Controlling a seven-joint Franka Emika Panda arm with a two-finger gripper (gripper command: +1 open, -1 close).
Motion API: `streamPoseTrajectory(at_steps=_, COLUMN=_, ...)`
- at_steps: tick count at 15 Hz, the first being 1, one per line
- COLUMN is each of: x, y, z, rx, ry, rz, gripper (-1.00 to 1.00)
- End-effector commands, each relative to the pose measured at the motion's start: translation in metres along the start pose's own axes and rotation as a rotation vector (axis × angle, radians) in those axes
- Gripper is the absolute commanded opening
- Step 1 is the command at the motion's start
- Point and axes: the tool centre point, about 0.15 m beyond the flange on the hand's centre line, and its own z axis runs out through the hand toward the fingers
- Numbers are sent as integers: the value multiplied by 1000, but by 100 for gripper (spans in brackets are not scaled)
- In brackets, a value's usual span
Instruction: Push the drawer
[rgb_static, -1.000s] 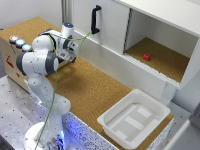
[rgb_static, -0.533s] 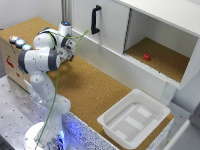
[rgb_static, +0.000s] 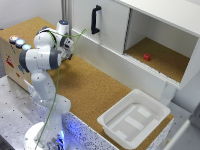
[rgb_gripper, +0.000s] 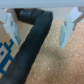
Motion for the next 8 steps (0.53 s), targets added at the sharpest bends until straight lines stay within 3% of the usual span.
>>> streamPoseTrajectory(at_steps=1, x=-15, y=-5, z=-76, rx=-123, ry=102, rz=-27, gripper=100)
streamPoseTrajectory(at_steps=3, x=-11, y=-14, z=-92, rx=-154, ry=96, rz=-98, gripper=100)
streamPoseTrajectory(at_steps=8, x=-10, y=-57, z=-114, rx=-158, ry=-18, rz=-378, gripper=100)
